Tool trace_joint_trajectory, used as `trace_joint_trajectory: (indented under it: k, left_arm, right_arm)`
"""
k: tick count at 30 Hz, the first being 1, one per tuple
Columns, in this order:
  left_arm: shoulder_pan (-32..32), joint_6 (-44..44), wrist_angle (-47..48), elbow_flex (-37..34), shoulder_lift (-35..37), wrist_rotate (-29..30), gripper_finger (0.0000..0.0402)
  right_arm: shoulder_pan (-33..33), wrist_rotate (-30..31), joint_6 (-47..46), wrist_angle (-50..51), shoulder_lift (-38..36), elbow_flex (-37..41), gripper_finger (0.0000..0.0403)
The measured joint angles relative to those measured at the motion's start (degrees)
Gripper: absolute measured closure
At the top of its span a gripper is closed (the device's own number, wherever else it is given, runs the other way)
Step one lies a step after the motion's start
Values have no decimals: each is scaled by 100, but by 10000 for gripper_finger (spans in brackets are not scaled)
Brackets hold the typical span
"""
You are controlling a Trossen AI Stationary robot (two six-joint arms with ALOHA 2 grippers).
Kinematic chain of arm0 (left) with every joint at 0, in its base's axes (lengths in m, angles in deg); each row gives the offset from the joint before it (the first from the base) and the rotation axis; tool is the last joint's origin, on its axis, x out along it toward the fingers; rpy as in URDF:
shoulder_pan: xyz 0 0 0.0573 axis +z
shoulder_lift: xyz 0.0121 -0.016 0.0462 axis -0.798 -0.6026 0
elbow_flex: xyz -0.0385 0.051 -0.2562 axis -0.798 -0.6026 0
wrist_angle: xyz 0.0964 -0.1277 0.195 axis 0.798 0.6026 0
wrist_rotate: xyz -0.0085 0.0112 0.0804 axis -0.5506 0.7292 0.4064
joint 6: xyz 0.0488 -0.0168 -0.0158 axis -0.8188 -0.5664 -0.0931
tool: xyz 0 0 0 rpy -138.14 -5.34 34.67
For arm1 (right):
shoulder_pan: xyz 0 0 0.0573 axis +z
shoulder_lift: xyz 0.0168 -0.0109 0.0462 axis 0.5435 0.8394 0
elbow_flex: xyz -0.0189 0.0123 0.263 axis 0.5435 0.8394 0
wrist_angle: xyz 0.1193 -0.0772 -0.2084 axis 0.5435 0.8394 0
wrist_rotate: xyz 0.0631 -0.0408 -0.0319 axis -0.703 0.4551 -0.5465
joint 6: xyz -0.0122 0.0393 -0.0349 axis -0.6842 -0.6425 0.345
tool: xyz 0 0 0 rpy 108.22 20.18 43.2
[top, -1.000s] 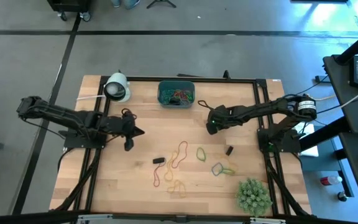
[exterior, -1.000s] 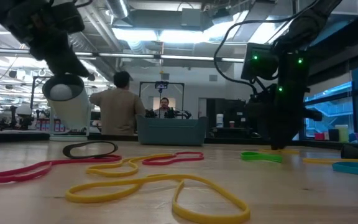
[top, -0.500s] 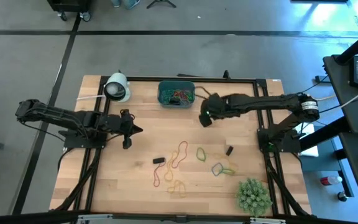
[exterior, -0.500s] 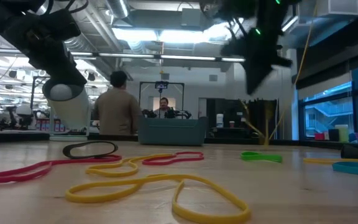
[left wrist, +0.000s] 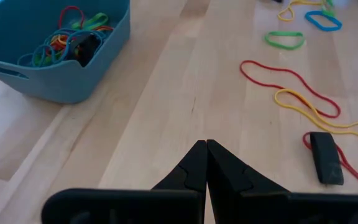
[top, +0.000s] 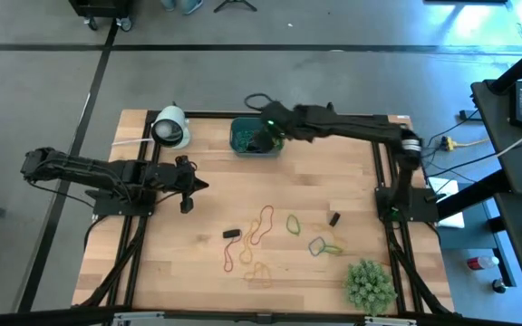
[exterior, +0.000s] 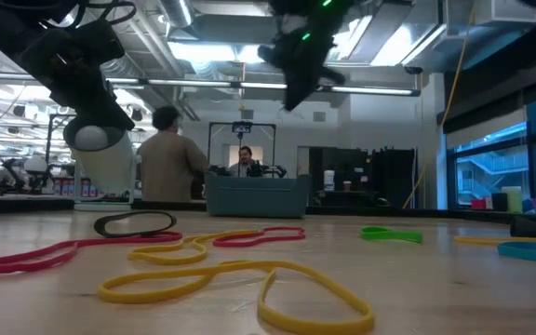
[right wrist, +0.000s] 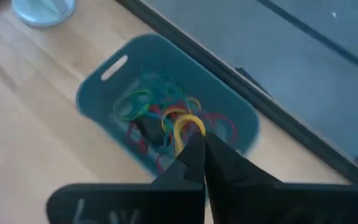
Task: Pick and place rubber bands into bin
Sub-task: Put the yellow rubber band into the blue bin, then put the black rubber band into the blue bin
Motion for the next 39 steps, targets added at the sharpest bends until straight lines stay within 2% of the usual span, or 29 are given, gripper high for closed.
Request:
trace_joint_trajectory:
  k: [8,15,20,31,35,39]
  left_arm:
    - [-3,0,31,0,0,-11,397]
    - [-15,4,231,0,0,-91,400]
    - [-15,2,350,0,0,-197,395]
    - [-15,4,282,0,-1,-197,395]
    - [-15,2,278,2,-2,-277,399]
    - [-147,-1,316,163,-159,-314,398]
  right_arm:
    - [-365,-567,504,-33,1610,-1294,403]
    - [-522,-952,251,33,2332,-1521,376]
    - [-593,-1295,-116,282,2403,-1511,330]
    - [-607,-1371,-117,689,2093,-1537,238]
    - [-585,-1504,365,969,1805,-1594,226]
    - [-437,-1663,783,996,1461,-1598,238]
